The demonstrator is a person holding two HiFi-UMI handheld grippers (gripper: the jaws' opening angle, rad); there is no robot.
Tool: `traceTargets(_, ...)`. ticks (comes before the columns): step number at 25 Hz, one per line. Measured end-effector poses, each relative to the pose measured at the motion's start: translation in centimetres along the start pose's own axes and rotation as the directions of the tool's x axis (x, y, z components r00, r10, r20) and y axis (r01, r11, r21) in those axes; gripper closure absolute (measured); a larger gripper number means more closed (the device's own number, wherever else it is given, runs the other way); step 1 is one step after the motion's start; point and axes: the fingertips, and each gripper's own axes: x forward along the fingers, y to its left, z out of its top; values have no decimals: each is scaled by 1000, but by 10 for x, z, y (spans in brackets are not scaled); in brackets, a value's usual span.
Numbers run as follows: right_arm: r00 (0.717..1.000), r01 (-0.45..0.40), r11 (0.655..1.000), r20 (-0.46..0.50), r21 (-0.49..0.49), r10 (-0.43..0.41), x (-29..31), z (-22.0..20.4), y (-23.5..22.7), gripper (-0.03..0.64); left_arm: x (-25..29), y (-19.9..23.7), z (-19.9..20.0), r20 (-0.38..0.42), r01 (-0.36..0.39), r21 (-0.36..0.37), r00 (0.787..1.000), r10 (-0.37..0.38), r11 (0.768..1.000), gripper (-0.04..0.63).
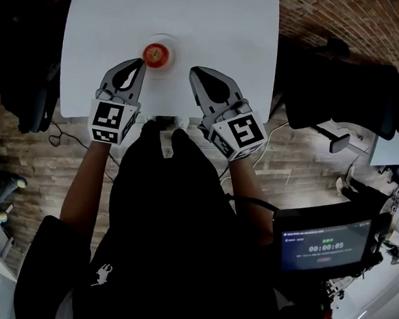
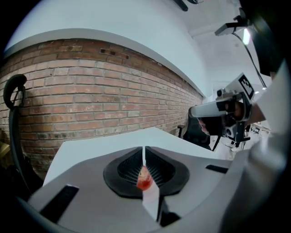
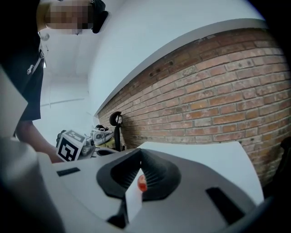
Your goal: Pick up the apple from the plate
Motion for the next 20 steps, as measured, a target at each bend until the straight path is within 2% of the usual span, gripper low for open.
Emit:
traceTargets(5,999,33,999,-38,15,-33,1,-16,-7,613,19,-11,-10,-41,64,36,997,-62,997,588)
traceTargets(11,997,48,999,-55,19,-47,6,-24,-8,613,28,-18,-17,-74,101,57,993,-97,993,588)
traceTargets(20,993,69,997,-98,23,-66,25,-50,-10,612,42,-11,-53,-111,120,33,987,-115,992,587)
